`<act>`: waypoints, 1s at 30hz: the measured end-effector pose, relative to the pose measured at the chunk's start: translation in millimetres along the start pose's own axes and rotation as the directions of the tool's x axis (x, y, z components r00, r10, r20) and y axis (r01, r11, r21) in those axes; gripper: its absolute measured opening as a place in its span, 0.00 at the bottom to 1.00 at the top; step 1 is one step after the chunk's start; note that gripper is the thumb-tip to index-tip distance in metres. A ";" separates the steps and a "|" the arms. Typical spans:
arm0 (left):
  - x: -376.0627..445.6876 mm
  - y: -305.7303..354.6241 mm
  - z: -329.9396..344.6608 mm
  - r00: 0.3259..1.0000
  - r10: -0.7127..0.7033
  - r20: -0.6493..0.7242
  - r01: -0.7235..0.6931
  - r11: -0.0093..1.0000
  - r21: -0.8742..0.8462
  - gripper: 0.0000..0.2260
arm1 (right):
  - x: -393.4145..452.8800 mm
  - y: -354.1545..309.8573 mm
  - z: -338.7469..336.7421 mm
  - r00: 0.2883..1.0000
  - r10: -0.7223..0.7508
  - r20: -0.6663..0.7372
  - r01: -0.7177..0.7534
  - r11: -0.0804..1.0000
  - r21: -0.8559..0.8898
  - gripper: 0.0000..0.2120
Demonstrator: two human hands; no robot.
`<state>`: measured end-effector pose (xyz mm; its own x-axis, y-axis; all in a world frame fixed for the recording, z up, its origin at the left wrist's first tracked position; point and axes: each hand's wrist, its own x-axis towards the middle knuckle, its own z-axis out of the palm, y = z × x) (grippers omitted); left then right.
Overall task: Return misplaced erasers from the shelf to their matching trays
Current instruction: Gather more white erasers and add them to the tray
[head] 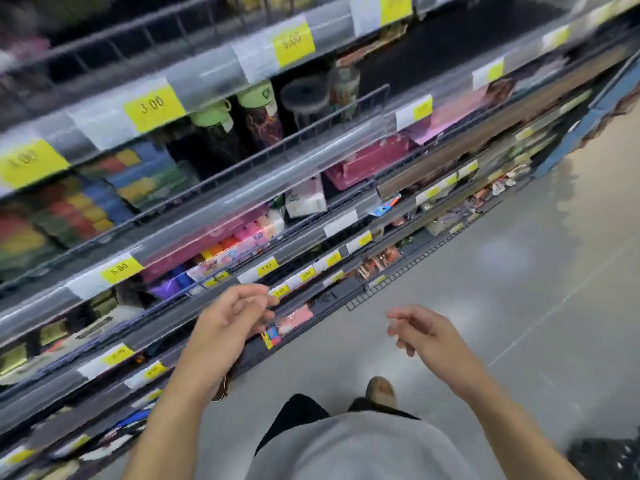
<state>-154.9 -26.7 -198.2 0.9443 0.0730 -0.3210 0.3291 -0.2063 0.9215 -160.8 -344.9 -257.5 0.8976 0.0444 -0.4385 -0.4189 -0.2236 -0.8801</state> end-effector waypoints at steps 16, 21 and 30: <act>55.1 259.5 -42.6 0.535 0.773 -0.340 -0.499 0.614 0.611 0.10 | 97.8 -329.2 -12.1 0.616 -0.747 0.251 0.785 0.610 -0.110 0.07; 95.1 276.7 -51.8 0.656 0.735 -0.171 -0.205 0.391 0.897 0.23 | 127.3 -408.5 0.8 0.453 -0.858 0.242 0.823 0.299 -0.482 0.12; 114.9 259.4 -52.3 0.718 0.692 -0.080 -0.030 0.145 0.989 0.23 | 163.8 -458.1 9.8 0.667 -0.637 0.387 0.564 0.092 -0.820 0.24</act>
<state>38.9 -20.8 15.3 0.9054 -0.0125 0.4243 0.0208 -0.9971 -0.0736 176.9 -225.7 72.0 0.8121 0.5490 0.1975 0.5805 -0.7943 -0.1790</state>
